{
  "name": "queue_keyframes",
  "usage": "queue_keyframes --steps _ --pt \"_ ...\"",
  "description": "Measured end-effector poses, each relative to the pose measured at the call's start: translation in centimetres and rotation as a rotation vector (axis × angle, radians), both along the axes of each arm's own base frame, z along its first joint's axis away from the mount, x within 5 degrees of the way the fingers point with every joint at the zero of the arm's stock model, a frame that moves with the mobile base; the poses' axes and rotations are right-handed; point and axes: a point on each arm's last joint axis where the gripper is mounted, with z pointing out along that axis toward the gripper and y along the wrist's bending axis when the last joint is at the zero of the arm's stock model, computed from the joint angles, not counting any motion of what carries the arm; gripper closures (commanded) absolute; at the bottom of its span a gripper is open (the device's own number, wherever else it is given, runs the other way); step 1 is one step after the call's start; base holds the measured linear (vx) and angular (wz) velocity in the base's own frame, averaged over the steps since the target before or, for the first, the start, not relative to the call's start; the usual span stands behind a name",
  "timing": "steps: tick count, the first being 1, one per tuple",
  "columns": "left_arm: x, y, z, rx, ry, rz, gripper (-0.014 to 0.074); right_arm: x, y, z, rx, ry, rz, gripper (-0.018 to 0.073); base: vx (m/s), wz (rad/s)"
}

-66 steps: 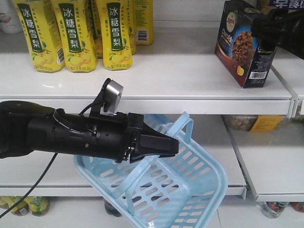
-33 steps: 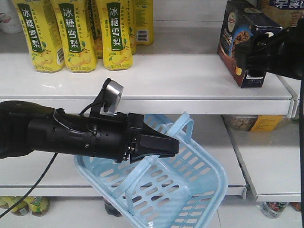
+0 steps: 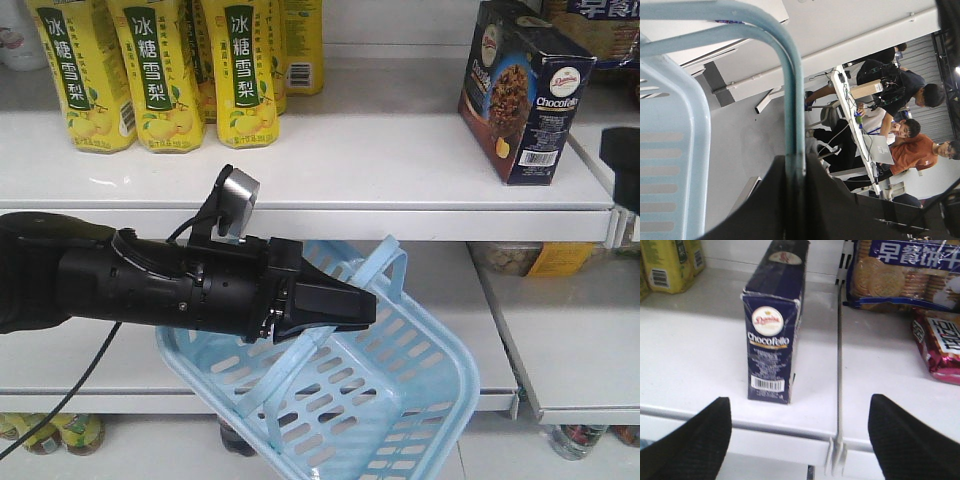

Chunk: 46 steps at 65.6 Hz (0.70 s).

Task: Left arm holds basket, right arm returns cookies
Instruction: 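Open the right gripper and withdraw it from the cookie box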

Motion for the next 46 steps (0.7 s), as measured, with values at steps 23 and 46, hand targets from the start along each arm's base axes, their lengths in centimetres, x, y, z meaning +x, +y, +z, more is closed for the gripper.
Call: queue_keyframes --steps 23,46 --pt "0.0 0.0 0.0 0.000 0.000 0.000 0.0599 -7.3 -3.6 -6.8 0.050 -0.075 -0.096 0.0084 0.00 0.00" --pt "0.0 0.0 0.0 0.000 0.000 0.000 0.0599 -11.6 -5.3 -13.6 0.081 -0.153 -0.093 0.0121 0.00 0.00"
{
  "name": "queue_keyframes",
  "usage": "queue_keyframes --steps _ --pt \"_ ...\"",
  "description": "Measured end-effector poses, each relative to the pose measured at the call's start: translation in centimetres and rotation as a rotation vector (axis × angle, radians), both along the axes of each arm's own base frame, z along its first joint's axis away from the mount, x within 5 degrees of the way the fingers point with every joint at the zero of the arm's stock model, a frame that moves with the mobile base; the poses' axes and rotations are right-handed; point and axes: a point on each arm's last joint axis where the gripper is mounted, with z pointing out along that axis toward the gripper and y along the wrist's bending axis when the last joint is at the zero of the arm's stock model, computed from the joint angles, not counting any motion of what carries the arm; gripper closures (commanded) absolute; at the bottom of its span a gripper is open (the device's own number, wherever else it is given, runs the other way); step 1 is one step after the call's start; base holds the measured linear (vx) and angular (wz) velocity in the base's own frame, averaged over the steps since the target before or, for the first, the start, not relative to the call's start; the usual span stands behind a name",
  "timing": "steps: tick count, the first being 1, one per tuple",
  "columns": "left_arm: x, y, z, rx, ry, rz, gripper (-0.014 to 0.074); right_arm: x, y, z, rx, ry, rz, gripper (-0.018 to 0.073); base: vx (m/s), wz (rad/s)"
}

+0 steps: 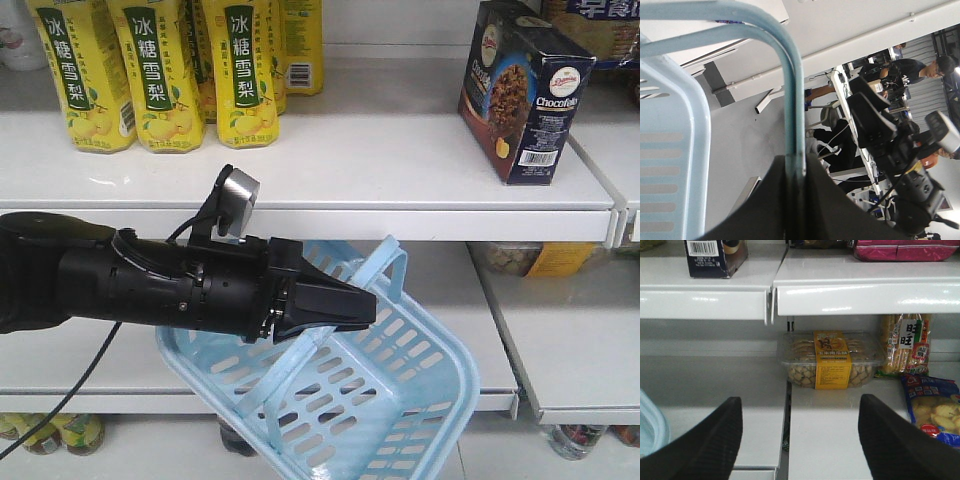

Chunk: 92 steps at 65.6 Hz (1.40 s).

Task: Left arm holds basket, right arm returns cookies
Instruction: 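Open the right gripper and withdraw it from the cookie box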

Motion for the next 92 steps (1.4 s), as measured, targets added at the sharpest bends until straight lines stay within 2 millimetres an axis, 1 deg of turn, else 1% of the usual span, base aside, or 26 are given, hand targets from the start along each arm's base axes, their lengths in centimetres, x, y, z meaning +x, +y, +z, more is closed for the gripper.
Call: queue_keyframes --steps 12,23,28,30,36,47,92 --pt "0.0 0.0 0.0 0.000 0.000 0.000 0.0599 0.0 0.0 -2.0 -0.013 0.031 0.002 0.0133 0.00 0.00" --pt "0.0 0.0 0.0 0.000 0.000 0.000 0.0599 0.1 0.2 -2.1 -0.006 0.017 0.020 0.0137 0.00 0.00" --pt "0.0 0.0 0.0 0.000 0.000 0.000 0.0599 0.2 0.3 -2.0 -0.001 0.008 0.026 0.0169 0.00 0.00" --pt "0.0 0.0 0.0 0.000 0.000 0.000 0.0599 0.2 0.3 -2.0 -0.001 0.008 0.027 0.0191 0.00 0.00" --pt "0.0 0.0 0.0 0.000 0.000 0.000 0.0599 0.2 0.3 -2.0 0.000 0.005 0.029 0.0310 0.00 0.00" --pt "0.0 0.0 0.0 0.000 0.000 0.000 0.0599 0.2 0.4 -2.0 0.016 0.009 0.034 0.0575 0.00 0.00" --pt "0.0 0.0 0.0 0.000 0.000 0.000 0.0599 0.1 0.5 -2.1 0.042 0.017 0.040 0.0566 0.00 0.00"
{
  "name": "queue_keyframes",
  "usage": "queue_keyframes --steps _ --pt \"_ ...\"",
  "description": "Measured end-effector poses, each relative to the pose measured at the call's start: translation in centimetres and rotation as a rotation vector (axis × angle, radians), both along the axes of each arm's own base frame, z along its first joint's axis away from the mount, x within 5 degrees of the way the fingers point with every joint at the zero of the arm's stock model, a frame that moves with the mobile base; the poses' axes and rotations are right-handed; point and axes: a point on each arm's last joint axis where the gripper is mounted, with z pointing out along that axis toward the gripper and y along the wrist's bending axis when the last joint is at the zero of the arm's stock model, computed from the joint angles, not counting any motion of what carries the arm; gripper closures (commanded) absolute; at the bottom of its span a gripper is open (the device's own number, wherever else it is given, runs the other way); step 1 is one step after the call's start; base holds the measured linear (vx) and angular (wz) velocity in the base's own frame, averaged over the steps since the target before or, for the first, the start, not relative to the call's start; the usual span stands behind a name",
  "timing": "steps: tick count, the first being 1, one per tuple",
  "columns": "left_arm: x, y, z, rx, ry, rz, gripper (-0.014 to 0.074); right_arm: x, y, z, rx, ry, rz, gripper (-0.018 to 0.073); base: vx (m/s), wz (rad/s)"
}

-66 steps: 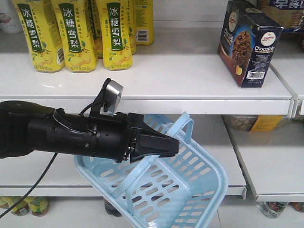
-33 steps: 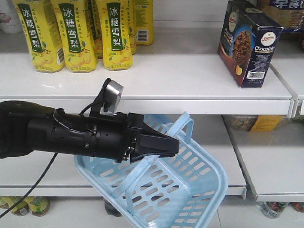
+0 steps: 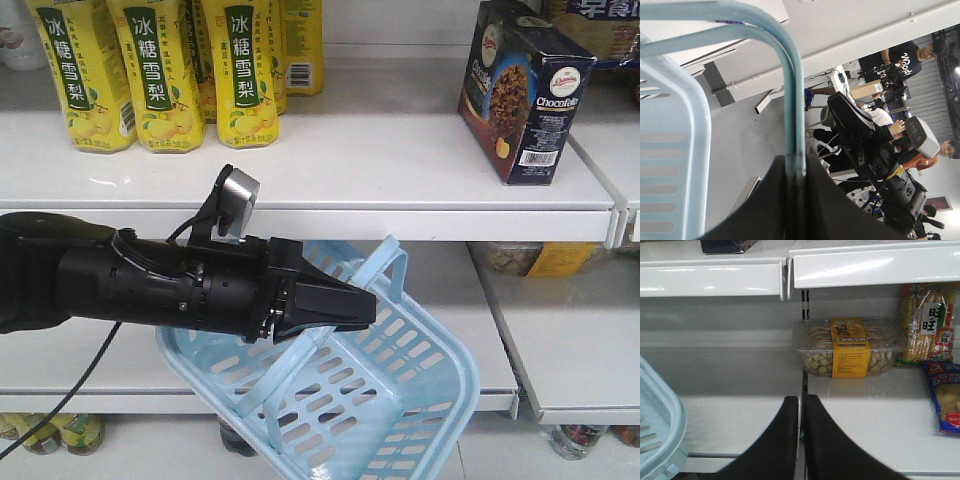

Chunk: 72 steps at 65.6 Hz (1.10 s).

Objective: Left arm holds basket, right arm returns cookies

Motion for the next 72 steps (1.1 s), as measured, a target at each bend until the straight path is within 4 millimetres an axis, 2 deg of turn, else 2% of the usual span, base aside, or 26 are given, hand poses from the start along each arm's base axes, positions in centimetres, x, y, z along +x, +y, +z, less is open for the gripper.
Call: queue_keyframes --steps 10,17,24,30,39,46,55,61,72 --pt "0.0 0.0 0.1 0.000 -0.002 0.002 0.0599 0.0 0.0 0.0 0.000 0.000 0.000 0.0566 0.00 0.00" --pt "-0.5 0.3 0.8 -0.002 -0.030 0.010 0.0599 0.0 0.0 0.0 0.000 0.000 0.000 0.0566 0.00 0.00" --pt "-2.6 1.4 2.0 -0.016 -0.064 0.027 0.0599 0.0 0.0 0.0 0.000 0.000 0.000 0.0566 0.00 0.00" --pt "-4.9 2.6 1.9 0.003 -0.085 0.033 0.0599 0.0 0.0 0.0 0.000 0.000 0.000 0.0565 0.00 0.00" --pt "-9.1 4.6 1.0 0.051 -0.127 0.015 0.0599 0.0 0.0 0.0 0.000 -0.001 0.001 0.0565 0.00 0.00" --pt "-11.7 6.2 0.0 0.089 -0.166 0.069 0.0599 0.0 0.0 0.0 0.000 -0.001 0.001 0.0565 0.00 0.00" --pt "-14.8 8.7 -1.0 0.190 -0.346 0.145 0.0599 0.0 0.0 0.0 0.000 -0.001 0.001 0.0565 0.00 0.00" --pt "-16.5 10.2 -1.1 0.247 -0.486 0.195 0.0599 0.0 0.0 0.0 0.000 -0.001 0.001 0.0565 0.00 0.00" --pt "-18.2 13.0 -2.3 0.354 -0.574 0.405 0.0599 0.0 0.0 0.0 0.000 -0.001 0.001 0.0565 0.00 0.00"
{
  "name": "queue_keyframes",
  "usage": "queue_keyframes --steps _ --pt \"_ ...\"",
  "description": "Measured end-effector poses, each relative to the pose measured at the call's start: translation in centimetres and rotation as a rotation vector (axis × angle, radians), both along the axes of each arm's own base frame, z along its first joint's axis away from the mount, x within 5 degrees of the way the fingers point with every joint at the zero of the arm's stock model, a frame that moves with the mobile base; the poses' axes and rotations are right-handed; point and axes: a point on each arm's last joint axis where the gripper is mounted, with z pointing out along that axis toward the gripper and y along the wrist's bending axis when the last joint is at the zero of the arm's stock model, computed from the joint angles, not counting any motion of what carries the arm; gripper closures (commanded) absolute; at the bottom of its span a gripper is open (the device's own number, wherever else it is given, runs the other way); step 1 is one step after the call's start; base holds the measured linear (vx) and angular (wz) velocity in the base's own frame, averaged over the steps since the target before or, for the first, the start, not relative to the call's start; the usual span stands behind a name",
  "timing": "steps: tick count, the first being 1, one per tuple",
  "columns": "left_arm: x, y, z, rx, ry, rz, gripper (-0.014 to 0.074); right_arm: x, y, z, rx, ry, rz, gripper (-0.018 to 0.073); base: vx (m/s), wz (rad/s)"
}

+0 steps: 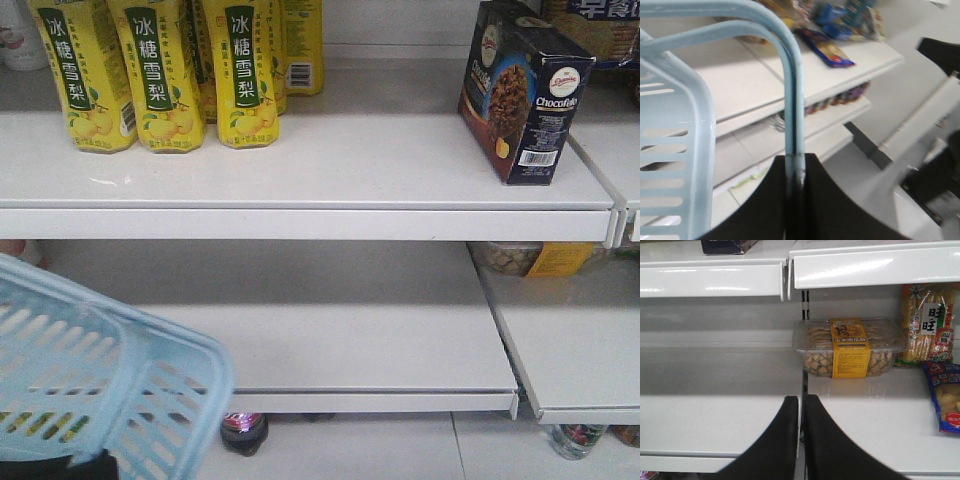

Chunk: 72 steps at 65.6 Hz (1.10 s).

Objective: Left arm holds basket, right arm returns cookies

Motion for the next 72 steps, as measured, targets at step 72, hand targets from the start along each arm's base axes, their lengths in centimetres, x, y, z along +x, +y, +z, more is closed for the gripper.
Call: queue_keyframes --steps 72 --pt "-0.8 7.6 -7.6 0.338 -0.364 0.823 0.0599 0.0 0.0 0.0 0.000 0.001 0.000 0.0565 0.00 0.00"
